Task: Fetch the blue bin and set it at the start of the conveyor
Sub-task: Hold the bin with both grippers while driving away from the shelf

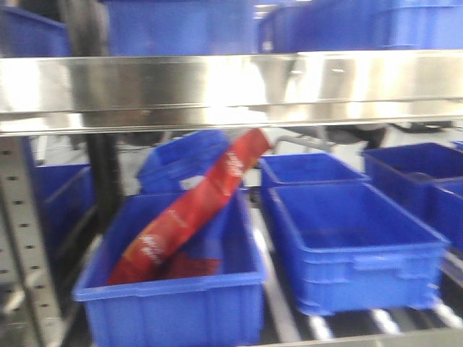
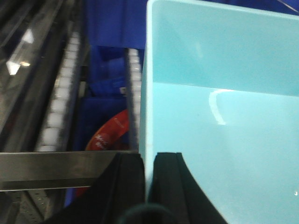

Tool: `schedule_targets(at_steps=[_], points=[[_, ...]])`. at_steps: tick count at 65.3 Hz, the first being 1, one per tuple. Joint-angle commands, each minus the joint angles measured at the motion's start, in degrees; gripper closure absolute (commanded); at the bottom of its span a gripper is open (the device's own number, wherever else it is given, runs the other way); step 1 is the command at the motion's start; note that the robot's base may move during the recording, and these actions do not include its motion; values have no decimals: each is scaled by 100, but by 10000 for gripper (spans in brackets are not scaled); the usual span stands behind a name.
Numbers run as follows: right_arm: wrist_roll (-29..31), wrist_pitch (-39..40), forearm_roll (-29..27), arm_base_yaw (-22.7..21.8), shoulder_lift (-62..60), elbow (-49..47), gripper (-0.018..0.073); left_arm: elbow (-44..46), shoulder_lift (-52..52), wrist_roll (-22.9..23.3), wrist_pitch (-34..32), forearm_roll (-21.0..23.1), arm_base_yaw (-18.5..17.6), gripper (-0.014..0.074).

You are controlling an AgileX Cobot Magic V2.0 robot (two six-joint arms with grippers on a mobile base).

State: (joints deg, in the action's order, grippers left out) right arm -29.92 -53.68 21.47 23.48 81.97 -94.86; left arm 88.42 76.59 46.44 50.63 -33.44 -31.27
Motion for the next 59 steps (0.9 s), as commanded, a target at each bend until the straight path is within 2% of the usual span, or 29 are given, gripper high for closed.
schedule_targets(at_steps=[1, 59], points=[[22, 188, 137, -2, -84, -24, 712, 38, -69, 40, -197, -140, -39, 708], [22, 188, 137, -2, -84, -24, 712, 38, -69, 40, -197, -140, -39, 708]])
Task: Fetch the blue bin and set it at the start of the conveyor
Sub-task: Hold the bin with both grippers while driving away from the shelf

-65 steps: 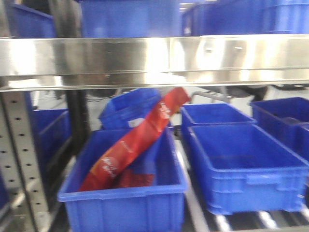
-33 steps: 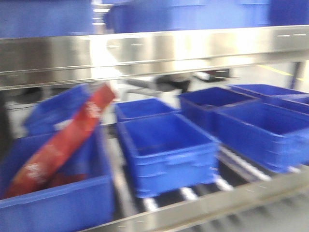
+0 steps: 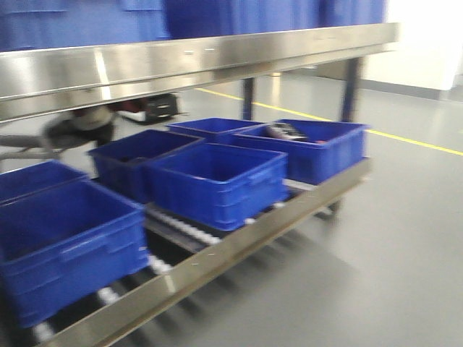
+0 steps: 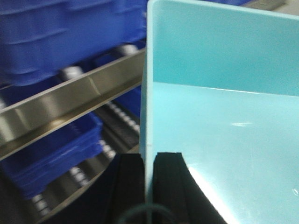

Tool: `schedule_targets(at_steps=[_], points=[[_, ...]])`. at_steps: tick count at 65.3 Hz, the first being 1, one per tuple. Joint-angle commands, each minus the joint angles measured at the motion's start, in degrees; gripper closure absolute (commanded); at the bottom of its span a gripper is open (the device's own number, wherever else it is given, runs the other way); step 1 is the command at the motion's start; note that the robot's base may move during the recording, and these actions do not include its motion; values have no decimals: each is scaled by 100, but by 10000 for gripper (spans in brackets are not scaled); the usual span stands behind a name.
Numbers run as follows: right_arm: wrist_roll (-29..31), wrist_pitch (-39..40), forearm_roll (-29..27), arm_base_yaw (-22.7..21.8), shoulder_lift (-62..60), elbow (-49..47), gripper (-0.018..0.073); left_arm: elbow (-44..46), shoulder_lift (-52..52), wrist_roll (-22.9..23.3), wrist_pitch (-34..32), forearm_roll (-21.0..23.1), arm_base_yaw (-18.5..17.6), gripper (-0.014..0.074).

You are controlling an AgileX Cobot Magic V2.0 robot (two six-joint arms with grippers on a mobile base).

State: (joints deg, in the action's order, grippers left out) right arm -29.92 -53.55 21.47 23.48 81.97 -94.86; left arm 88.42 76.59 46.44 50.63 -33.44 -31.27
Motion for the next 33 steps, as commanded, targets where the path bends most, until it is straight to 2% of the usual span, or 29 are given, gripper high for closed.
schedule_targets(at_steps=[1, 33], points=[[22, 175, 137, -2, -84, -24, 712, 38, -69, 40, -197, -140, -39, 708], [22, 175, 137, -2, -84, -24, 712, 38, -69, 40, -197, -152, -39, 708]])
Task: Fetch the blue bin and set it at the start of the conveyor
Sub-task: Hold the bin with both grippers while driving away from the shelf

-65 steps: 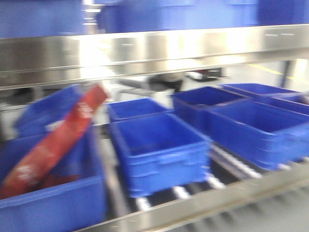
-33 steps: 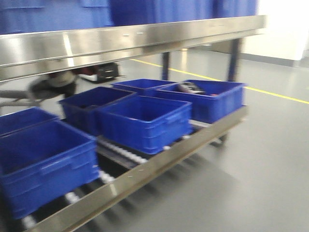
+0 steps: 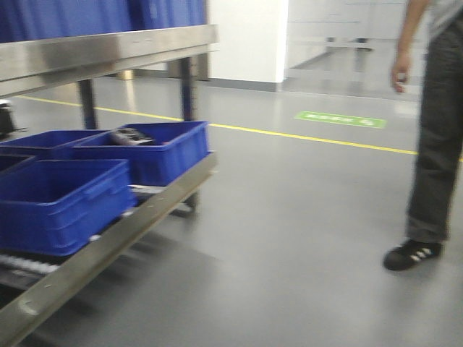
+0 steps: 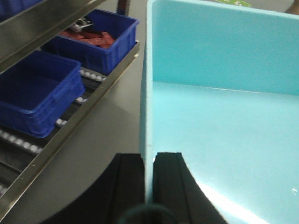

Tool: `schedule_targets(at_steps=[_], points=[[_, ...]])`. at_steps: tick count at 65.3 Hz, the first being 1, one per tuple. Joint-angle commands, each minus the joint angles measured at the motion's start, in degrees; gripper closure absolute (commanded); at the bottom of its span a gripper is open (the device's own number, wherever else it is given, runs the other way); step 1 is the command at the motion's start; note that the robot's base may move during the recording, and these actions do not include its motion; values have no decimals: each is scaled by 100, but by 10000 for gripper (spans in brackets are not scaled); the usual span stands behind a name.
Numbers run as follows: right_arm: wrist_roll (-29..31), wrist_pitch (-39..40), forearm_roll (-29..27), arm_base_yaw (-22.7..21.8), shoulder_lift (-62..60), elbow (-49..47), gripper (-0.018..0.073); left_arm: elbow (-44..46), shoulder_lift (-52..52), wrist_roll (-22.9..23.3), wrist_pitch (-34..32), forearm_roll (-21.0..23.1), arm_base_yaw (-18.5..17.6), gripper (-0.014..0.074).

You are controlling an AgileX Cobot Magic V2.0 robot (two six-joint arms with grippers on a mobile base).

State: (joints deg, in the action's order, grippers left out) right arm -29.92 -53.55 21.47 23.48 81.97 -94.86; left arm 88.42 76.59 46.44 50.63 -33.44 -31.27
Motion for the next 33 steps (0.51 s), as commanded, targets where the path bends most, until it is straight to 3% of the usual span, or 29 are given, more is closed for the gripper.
schedule_targets(at_steps=[1, 33], points=[[22, 175, 137, -2, -84, -24, 712, 38, -69, 40, -197, -152, -39, 708], [22, 175, 137, -2, -84, -24, 712, 38, -69, 40, -197, -152, -39, 708]])
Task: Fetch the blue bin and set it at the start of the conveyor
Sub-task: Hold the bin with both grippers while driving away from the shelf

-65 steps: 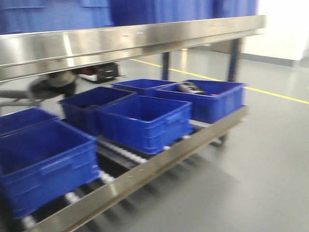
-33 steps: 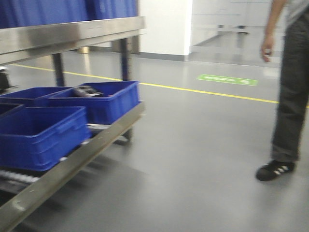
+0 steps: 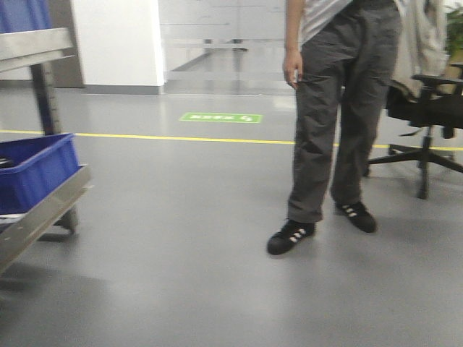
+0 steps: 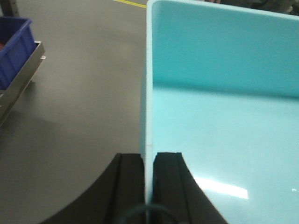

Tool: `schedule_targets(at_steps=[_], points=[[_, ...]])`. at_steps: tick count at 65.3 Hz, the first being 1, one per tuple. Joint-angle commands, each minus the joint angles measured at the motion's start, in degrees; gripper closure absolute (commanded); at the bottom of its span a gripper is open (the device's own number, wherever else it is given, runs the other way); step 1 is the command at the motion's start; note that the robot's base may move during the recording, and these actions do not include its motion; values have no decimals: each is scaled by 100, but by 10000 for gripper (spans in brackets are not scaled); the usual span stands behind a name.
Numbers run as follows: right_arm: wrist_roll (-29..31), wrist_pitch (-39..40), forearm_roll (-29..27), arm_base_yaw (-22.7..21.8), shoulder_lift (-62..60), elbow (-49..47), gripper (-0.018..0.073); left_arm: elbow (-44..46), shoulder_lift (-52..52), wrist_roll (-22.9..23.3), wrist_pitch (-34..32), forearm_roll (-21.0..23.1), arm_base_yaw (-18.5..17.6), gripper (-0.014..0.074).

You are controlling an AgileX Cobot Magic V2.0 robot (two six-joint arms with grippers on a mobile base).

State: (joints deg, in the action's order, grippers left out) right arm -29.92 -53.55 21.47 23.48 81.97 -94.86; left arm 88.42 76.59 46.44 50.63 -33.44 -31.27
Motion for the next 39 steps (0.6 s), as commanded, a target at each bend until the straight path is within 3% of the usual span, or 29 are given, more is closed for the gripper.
schedule_targets(at_steps=[1, 39], points=[[22, 175, 137, -2, -84, -24, 712, 38, -69, 40, -197, -152, -39, 708], [22, 175, 137, -2, -84, -24, 712, 38, -69, 40, -197, -152, -39, 708]])
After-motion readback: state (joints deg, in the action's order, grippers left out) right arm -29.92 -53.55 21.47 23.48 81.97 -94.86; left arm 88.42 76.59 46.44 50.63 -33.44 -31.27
